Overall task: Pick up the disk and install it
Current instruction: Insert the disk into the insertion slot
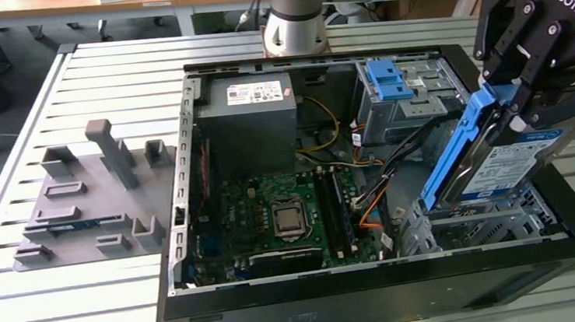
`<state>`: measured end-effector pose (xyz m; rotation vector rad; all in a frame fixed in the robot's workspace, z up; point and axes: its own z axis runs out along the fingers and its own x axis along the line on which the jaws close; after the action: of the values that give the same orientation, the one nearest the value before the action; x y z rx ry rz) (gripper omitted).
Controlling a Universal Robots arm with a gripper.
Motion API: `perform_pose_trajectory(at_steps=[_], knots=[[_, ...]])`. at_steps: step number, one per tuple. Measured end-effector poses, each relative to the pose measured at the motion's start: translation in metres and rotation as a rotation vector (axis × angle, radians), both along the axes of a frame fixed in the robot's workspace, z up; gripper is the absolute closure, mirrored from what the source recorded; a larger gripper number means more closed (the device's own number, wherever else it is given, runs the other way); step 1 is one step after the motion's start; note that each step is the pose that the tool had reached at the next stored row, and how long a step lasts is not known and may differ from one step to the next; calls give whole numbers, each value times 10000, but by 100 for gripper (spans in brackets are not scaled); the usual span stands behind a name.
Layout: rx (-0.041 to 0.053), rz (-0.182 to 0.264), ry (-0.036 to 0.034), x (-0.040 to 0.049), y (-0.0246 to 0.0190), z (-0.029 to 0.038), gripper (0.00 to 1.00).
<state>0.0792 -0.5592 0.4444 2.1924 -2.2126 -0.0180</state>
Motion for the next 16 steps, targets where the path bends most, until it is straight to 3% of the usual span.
perform_pose_trajectory(at_steps=[16], knots=[[1,-25,0,1,-27,-63,64]])
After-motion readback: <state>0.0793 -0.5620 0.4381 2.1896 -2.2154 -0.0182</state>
